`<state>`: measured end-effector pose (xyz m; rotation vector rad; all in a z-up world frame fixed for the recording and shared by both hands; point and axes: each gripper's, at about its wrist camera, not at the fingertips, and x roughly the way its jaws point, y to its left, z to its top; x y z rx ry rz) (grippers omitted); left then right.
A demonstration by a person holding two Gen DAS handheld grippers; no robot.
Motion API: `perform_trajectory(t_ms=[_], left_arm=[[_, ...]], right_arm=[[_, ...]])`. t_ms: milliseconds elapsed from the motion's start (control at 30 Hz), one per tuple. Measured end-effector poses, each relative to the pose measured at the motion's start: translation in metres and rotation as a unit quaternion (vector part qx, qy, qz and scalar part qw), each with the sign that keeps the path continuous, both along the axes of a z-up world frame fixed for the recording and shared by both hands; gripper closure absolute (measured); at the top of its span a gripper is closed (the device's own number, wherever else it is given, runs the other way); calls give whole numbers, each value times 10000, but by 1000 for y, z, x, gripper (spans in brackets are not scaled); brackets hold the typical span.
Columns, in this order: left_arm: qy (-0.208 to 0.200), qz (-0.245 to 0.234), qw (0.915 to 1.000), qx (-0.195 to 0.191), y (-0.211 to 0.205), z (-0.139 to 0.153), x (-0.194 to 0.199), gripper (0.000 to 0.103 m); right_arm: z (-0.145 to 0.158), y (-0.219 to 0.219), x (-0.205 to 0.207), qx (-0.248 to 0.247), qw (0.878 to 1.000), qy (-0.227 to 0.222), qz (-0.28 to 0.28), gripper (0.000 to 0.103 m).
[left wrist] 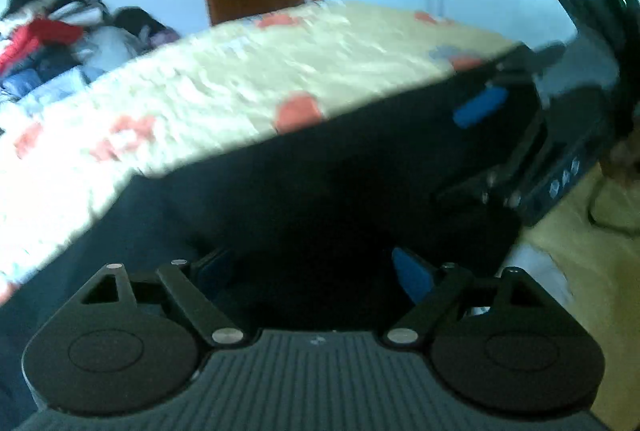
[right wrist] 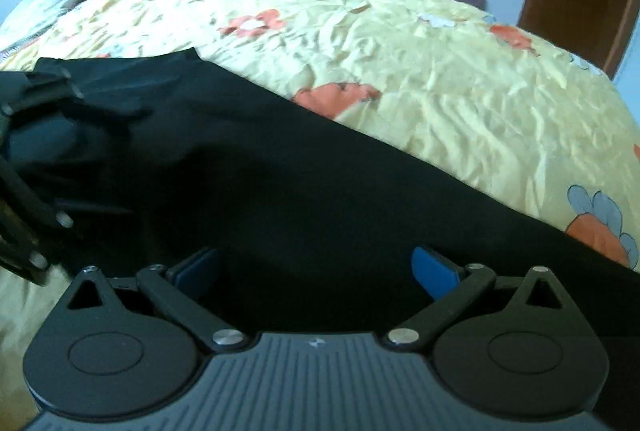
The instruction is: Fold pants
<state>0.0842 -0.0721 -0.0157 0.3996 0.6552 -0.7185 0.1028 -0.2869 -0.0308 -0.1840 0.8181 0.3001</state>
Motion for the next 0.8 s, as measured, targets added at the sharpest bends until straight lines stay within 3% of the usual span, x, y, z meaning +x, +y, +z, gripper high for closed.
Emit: perform_trajectory(t_ms=[133,167,233,367,433,533,567,667,733,800], left_arm=[[95,-407,9991,-43,8,-4,-24,19],[51,-408,9991,-90,9,-2,-26,25],[-122,-229,9991,-326,10,6,-24,22],[-587,675,9933,-733,6,18,-1,7],[-336,965,9925,-672,2,13,18,8],[352,951,9936,-495,-5,-7,30,13],[240,902,9946,-448,-5,-12,25,12],[-164,447,9986,-213,-6,-10,-1,13],[-362,335,9987,-142,-5,-4,-15,16],[-787,461,9957,-139,-1,1,-27,13]], right_arm=[[-2,-11,-24,21,9993,53,375,0],[0,-15,-30,98,9991,61,400,0],[7,-32,-36,412,9989,-28,213,0],[22,-79,-30,345,9913,-643,-1091,0],[21,-106,-21,268,9831,-656,-1688,0],[1,-142,-5,330,9750,-46,-2197,0],[-1,-146,-12,329,9779,-329,-2039,0],[-5,-154,-27,89,9815,-426,-1864,0],[-1,-169,-33,52,9697,-496,-2392,0],[5,-180,-46,-30,9518,-769,-2968,0]])
